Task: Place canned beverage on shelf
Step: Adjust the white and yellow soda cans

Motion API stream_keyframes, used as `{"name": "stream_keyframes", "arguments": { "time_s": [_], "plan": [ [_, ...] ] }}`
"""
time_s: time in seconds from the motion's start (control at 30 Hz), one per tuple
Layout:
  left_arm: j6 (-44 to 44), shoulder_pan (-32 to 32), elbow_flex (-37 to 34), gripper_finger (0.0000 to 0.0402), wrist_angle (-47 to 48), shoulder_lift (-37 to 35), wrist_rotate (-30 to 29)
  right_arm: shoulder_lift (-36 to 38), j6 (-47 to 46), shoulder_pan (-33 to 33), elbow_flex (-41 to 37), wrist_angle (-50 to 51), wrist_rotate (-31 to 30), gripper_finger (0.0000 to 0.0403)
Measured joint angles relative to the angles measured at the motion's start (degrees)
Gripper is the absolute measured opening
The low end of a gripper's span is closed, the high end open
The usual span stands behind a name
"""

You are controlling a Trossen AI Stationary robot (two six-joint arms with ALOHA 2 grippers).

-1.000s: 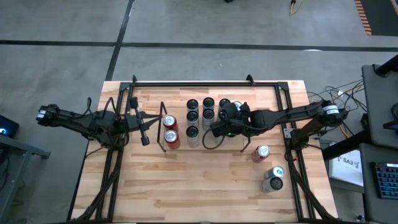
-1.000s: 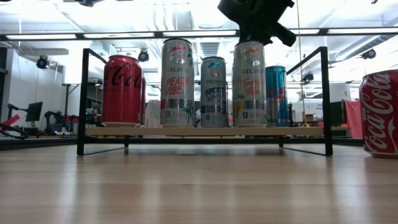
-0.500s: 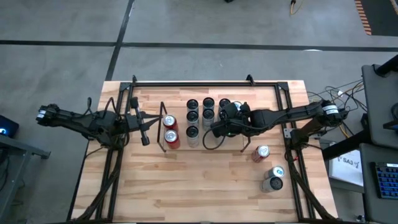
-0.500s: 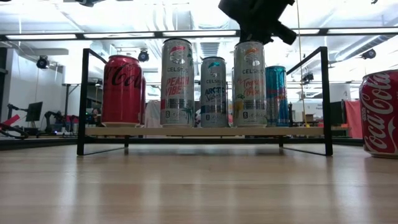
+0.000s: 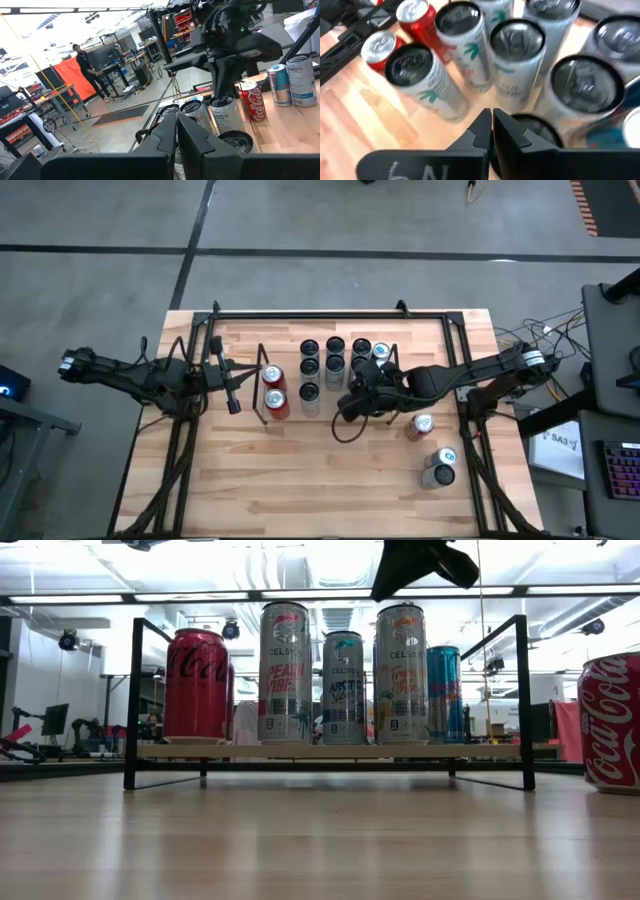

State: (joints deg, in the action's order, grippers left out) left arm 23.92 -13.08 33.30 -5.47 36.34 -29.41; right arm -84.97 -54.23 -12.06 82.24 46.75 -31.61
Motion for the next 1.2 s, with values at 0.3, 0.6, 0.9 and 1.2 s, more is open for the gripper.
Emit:
{"name": "stream_keyframes", "arguments": {
  "time_s": [0.3,0.6,0.9,1.2],
  "plan": [
    [0.0,0.0,0.0,0.0000,0.0,0.0,0.0,-0.8,-6.6,-0.7,-0.1,5.7,1.8,0.0009],
    [0.0,0.0,0.0,0.0000,0.0,0.0,0.0,-0.7,-9.0,-0.7,-0.1,8.4,1.4,0.0009],
    [0.0,0.0,0.0,0.0000,0.0,0.0,0.0,-0.7,-7.3,-1.1,0.8,8.3,0.2,0.0009],
    [0.0,0.0,0.0,0.0000,0.0,0.0,0.0,-0.7,-5.0,-0.2,1.8,7.8,-8.8,0.0009]
  ]
}}
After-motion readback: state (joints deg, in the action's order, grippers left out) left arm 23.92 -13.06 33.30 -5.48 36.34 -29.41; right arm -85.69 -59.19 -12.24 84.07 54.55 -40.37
